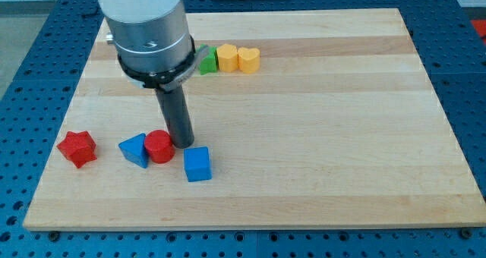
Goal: Slide red circle towards bottom left of the board
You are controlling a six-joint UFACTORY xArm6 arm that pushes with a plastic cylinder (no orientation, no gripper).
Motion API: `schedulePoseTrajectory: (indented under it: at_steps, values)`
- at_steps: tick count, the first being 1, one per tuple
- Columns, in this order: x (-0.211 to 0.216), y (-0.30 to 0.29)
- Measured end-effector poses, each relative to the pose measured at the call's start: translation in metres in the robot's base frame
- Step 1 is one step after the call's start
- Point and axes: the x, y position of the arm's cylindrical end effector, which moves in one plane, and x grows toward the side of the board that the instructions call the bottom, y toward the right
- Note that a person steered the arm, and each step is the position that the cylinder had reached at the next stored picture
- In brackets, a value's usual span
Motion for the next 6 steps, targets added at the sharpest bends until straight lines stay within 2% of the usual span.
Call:
schedulePoseTrajectory:
  at_steps: [2,6]
  values:
    - [0.004,-0.034]
    - [0.053,-0.071]
